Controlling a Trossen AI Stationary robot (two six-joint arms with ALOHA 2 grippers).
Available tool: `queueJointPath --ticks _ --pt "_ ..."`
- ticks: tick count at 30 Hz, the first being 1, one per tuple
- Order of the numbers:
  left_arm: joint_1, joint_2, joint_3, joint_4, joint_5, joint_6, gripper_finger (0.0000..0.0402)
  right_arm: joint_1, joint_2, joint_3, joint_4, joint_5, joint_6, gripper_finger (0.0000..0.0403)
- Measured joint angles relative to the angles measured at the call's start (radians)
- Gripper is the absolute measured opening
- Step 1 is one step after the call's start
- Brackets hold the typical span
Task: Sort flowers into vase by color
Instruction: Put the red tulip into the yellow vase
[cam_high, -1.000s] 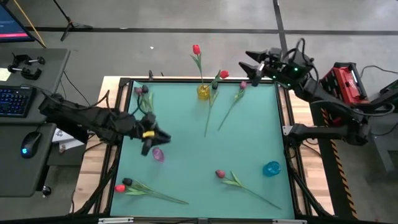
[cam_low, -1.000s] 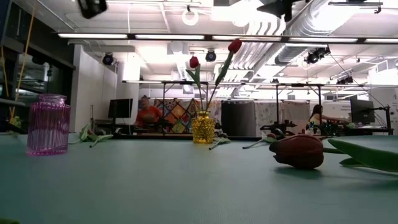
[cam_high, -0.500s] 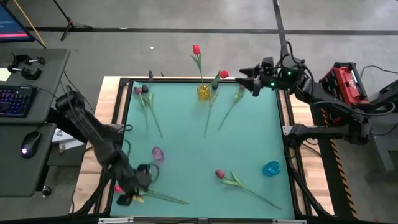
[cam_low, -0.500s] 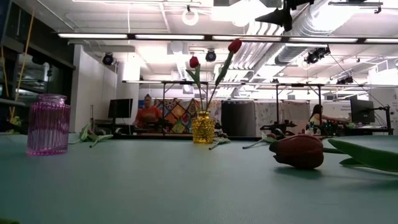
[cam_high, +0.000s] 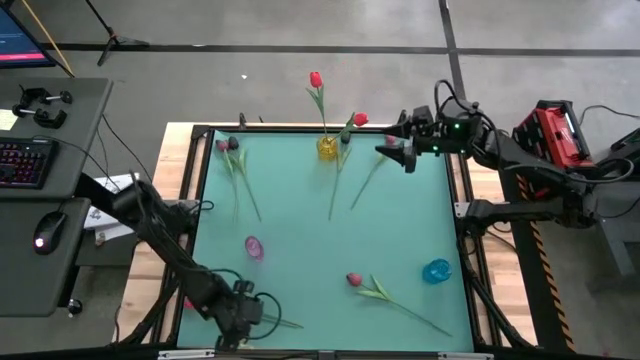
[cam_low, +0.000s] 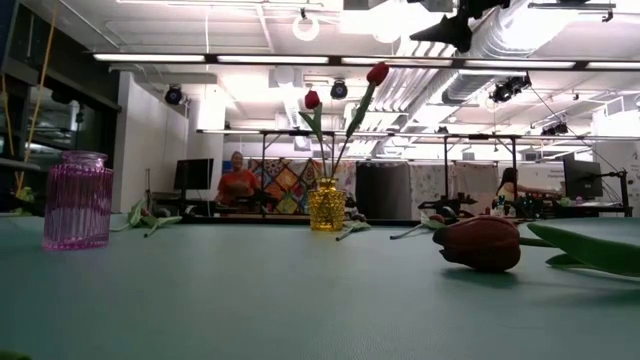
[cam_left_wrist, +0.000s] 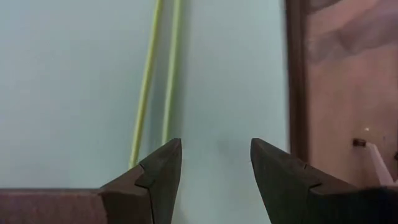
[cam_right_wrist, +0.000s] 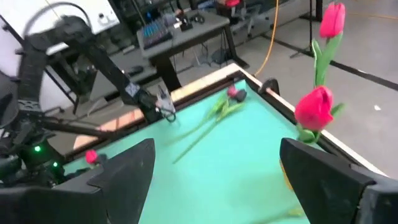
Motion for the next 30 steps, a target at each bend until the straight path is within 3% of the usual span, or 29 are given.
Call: queueJointPath --ticks 8,12,24,30 --pt "0.036 0.074 0.08 -0.119 -0.01 -0.028 0.0181 0.0 0.0 0.0 -0.029 -0.083 -0.039 0.0334" --pt "0.036 0.073 0.08 -0.153 -0.055 0.012 0.0181 0.0 0.0 0.0 -0.029 -0.084 -0.038 0.0334" --pt "-0.016 0.079 0.079 -0.15 -0.06 0.001 0.0181 0.0 0.0 0.0 -0.029 -0.081 -0.038 0.0334" --pt "-0.046 0.085 0.079 -0.165 -0.135 0.057 0.0181 -0.001 0.0 0.0 -0.029 -0.079 -0.036 0.0334"
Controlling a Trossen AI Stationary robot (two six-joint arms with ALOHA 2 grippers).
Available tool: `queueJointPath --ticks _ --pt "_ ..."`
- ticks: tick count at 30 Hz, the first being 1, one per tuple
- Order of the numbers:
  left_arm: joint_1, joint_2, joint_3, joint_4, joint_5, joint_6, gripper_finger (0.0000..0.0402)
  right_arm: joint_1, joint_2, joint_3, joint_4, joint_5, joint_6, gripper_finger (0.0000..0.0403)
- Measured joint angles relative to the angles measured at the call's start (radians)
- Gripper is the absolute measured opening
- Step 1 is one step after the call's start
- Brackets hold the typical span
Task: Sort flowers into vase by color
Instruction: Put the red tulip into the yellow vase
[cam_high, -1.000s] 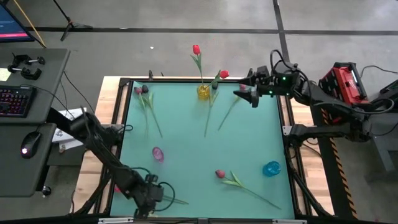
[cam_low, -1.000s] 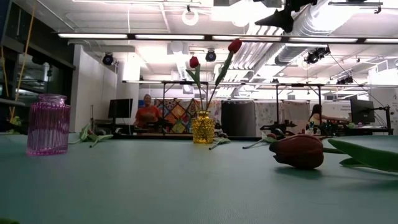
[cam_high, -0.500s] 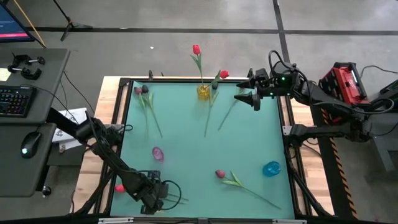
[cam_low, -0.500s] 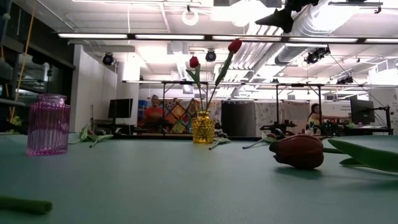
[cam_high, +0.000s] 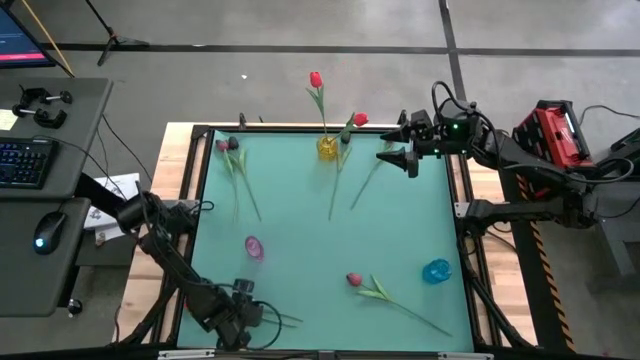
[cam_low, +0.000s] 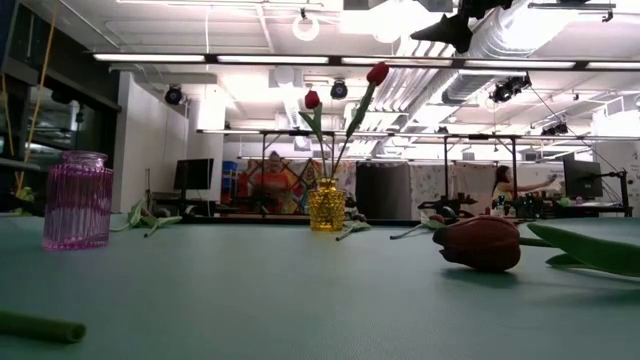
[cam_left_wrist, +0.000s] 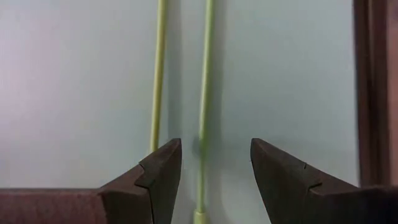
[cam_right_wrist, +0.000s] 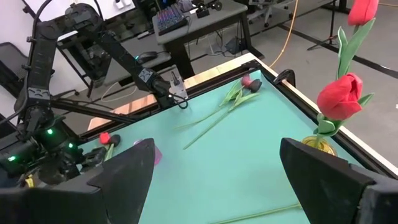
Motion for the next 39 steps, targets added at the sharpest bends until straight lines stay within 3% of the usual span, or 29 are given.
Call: queueJointPath --ticks 6,12,16,23,26,31,33,39 --pt "0.004 0.03 0.004 -0.011 0.02 -0.028 0.0145 0.0 0.0 0.0 0.0 0.0 0.024 0.0334" --pt "0.02 0.02 0.002 -0.021 0.046 -0.142 0.0015 0.0 0.0 0.0 0.0 0.001 0.054 0.0334" --pt "0.041 -0.029 -0.004 -0.037 0.067 -0.197 0.0004 0.0 0.0 0.0 0.0 0.001 0.061 0.0334" --pt "0.091 -0.268 0.033 -0.024 0.057 -0.178 0.0001 0.0 0.0 0.0 0.0 0.001 0.062 0.0334" --pt "0.136 -0.385 0.062 -0.022 -0.016 -0.18 0.0001 0.0 0.0 0.0 0.001 0.001 0.064 0.0334" --pt "0.25 -0.554 0.07 0.059 -0.317 -0.167 0.0 0.0 0.0 0.0 0.009 -0.012 0.068 0.0334" --pt "0.321 -0.606 0.07 0.117 -0.39 -0.167 0.0 0.0 0.0 0.0 0.027 -0.052 0.078 0.0334" --pt "0.555 -0.694 0.07 0.422 -0.321 -0.195 0.0 0.052 0.0 0.0 0.154 -0.193 0.168 0.0334"
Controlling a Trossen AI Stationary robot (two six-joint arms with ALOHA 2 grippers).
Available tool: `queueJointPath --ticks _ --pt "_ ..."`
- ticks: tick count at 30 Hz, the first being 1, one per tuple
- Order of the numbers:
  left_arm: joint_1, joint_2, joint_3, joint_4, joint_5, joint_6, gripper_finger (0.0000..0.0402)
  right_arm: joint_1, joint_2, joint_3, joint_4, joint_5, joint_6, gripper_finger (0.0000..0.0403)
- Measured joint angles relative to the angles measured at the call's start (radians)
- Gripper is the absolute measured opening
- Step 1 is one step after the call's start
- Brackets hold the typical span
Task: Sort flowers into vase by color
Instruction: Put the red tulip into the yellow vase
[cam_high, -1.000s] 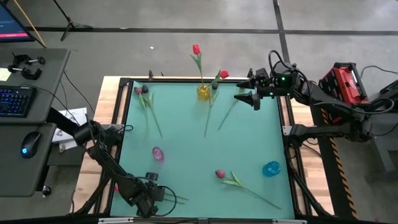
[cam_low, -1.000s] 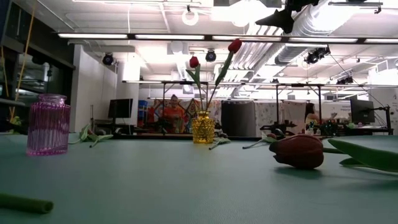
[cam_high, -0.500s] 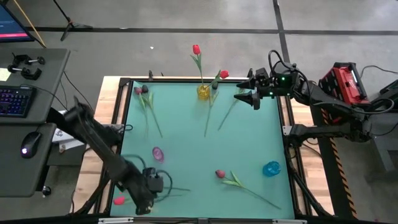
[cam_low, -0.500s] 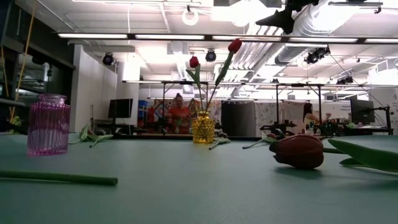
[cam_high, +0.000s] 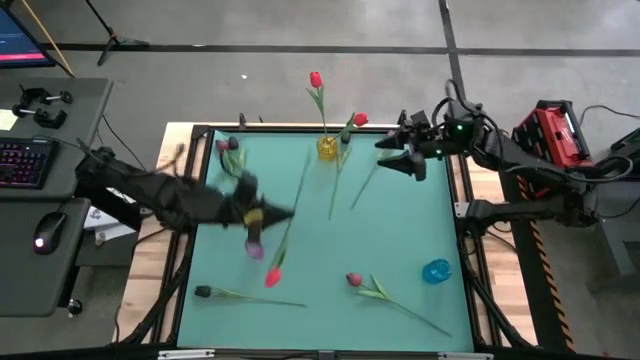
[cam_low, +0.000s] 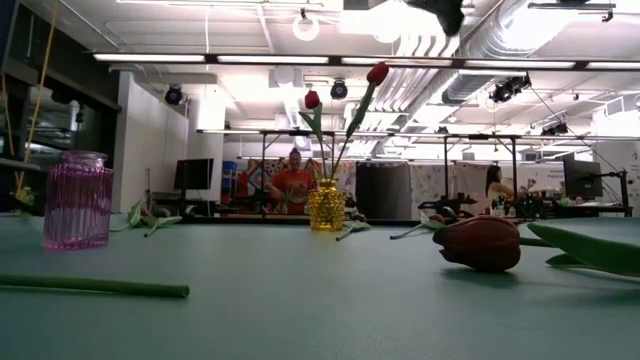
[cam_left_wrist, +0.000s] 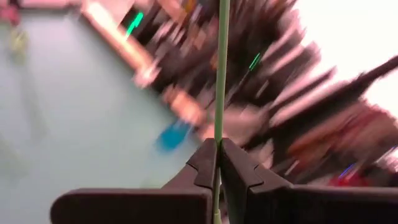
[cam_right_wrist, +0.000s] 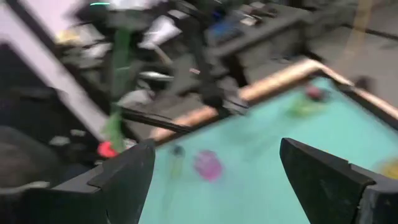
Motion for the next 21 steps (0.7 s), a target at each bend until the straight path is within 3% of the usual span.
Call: queueJointPath --ticks 4,7,10,14,21 --pt "0.12 -0.02 0.001 0.205 0.039 -0.065 0.0 0.12 0.012 0.0 0.23 -0.011 0.058 0.0334" --pt "0.194 -0.02 0.001 0.283 0.084 -0.157 0.0 0.251 0.036 0.0 0.429 0.093 -0.021 0.0334" --pt "0.236 -0.009 0.001 0.311 0.13 -0.232 0.0 0.383 0.06 0.0 0.525 0.287 -0.261 0.0334" --pt "0.263 0.023 0.001 0.303 0.168 -0.336 0.0 0.521 0.103 0.0 0.525 0.596 -0.665 0.0334" --pt "0.328 0.085 0.001 0.306 0.199 -0.459 0.0 0.656 0.227 0.018 0.518 1.041 -1.262 0.0334"
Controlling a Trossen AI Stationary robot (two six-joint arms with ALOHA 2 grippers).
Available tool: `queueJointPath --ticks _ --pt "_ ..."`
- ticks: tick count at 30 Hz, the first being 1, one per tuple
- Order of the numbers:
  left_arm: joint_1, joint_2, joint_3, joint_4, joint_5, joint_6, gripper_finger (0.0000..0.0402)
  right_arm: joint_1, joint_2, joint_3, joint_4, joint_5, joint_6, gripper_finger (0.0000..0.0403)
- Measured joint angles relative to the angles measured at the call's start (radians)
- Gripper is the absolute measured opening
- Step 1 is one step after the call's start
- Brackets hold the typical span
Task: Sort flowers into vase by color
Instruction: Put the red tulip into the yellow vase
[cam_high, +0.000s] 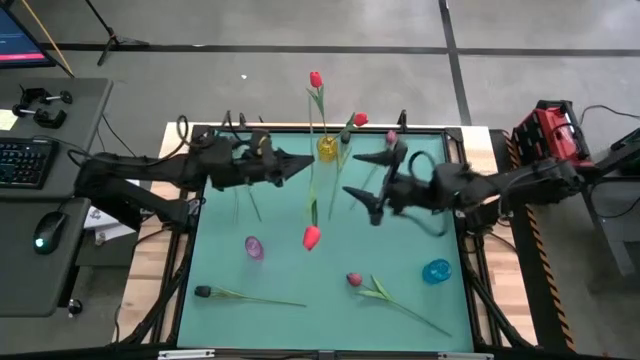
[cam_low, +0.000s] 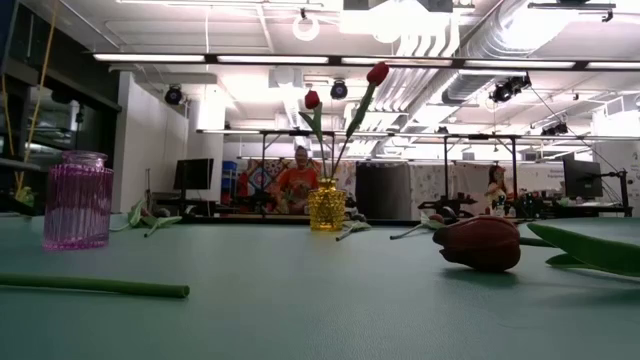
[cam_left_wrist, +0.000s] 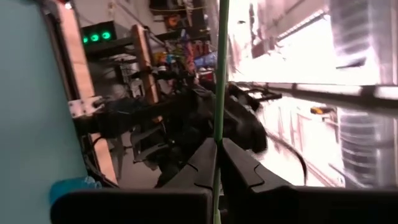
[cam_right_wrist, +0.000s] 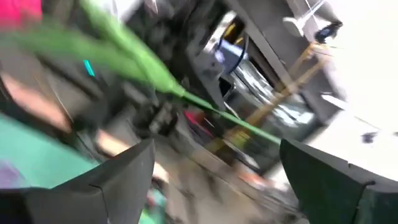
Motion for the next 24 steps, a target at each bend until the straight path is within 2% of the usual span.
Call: queueJointPath --ticks 2,6,16,20,24 --pt "0.014 0.021 0.0 0.004 0.016 -0.03 0.0 0.018 0.038 0.02 0.004 0.073 -0.113 0.0334" --pt "0.027 0.056 0.0 0.012 0.039 -0.045 0.0 0.042 0.104 0.064 0.008 0.127 -0.287 0.0334" --pt "0.026 0.109 -0.001 0.083 0.04 -0.065 0.0 0.052 0.189 0.105 0.006 0.143 -0.48 0.0329" --pt "0.026 0.112 -0.001 0.083 0.04 -0.065 0.0 0.052 0.199 0.105 0.007 0.136 -0.508 0.0294" --pt "0.026 0.112 -0.001 0.083 0.027 -0.064 0.0 0.051 0.2 0.105 0.009 0.129 -0.506 0.0237"
